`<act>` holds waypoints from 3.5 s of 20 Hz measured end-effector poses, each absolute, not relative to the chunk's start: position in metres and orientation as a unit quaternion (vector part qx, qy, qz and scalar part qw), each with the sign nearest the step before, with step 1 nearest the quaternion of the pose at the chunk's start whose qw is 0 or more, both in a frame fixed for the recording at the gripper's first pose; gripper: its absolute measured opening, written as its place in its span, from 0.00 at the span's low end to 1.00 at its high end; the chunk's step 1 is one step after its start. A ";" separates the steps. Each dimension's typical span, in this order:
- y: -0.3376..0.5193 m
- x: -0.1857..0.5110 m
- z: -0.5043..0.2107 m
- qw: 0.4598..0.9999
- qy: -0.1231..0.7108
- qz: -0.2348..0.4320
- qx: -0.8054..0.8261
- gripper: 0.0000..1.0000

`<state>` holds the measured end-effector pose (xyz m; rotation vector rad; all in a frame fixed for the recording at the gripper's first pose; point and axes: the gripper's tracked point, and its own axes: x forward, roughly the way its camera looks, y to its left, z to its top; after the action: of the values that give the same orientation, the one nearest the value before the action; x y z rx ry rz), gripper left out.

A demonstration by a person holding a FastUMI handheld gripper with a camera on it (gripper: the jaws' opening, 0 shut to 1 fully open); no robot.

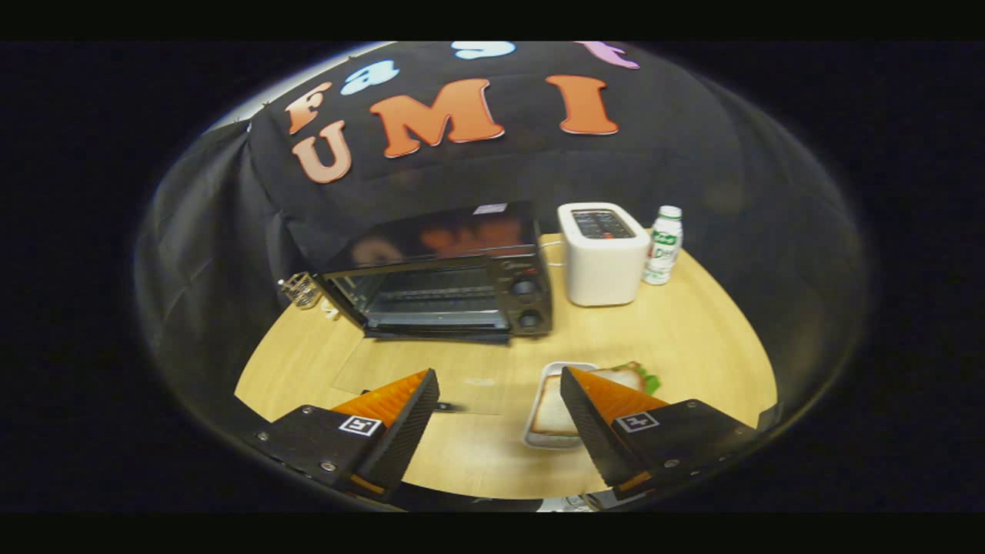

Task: Open the toaster oven, put the food inside, and close the toaster oven door.

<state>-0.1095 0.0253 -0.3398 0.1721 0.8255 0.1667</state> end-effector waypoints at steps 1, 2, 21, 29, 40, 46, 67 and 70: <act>0.010 -0.111 -0.344 0.909 0.403 0.065 0.080 0.94; -0.005 -0.110 -0.348 0.909 0.406 0.051 0.081 0.94; -0.021 -0.134 -0.454 0.810 0.513 0.031 0.281 0.51; -0.020 -0.116 -0.408 0.832 0.487 0.044 0.264 0.35; 0.070 -0.076 -0.348 0.844 0.444 0.132 0.270 0.35; 0.138 -0.051 -0.346 0.836 0.439 0.176 0.279 0.35; 0.211 0.027 -0.400 0.783 0.363 0.095 0.495 0.35; 0.216 0.041 -0.414 0.770 0.357 0.077 0.524 0.35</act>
<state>0.0409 0.2159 -0.4136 1.1356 0.7739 0.1668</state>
